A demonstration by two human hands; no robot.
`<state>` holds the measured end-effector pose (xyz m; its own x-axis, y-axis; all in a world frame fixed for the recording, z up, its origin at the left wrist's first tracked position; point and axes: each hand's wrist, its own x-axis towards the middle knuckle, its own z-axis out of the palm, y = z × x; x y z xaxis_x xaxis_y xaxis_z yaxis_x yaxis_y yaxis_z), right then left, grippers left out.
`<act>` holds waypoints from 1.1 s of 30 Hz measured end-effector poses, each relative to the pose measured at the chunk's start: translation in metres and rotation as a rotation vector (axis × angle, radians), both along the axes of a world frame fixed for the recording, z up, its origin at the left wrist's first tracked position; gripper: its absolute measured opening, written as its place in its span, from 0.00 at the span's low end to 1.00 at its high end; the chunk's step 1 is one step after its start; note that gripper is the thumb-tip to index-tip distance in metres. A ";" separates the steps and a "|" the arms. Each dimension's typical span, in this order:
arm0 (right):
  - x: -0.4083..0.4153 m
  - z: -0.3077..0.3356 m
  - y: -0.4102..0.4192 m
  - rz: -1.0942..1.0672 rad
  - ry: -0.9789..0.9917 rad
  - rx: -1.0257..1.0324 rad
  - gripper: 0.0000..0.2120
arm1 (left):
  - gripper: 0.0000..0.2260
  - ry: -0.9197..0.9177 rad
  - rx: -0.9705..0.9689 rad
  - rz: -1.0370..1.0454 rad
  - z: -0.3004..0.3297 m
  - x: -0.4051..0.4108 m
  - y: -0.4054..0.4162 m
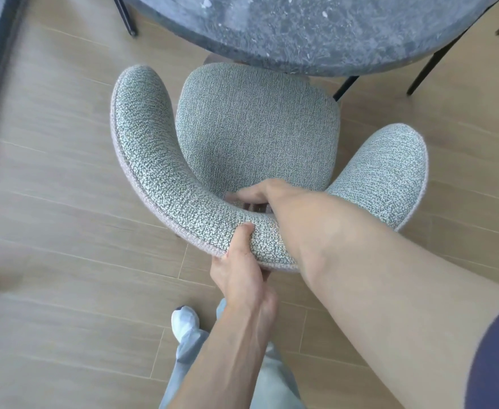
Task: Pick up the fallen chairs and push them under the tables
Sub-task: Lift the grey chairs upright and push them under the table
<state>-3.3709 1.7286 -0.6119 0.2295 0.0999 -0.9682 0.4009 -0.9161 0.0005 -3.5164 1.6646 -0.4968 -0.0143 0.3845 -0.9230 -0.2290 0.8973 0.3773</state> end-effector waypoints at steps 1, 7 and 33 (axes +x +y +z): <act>0.001 0.008 0.000 0.021 0.002 0.009 0.44 | 0.16 0.000 -0.011 -0.019 0.003 0.000 0.002; -0.012 0.084 -0.014 -0.029 -0.037 0.213 0.43 | 0.12 0.033 -0.035 -0.241 0.035 -0.016 0.014; -0.244 0.361 0.073 -0.782 -0.030 1.311 0.21 | 0.10 -0.061 0.938 -0.529 0.263 -0.236 0.254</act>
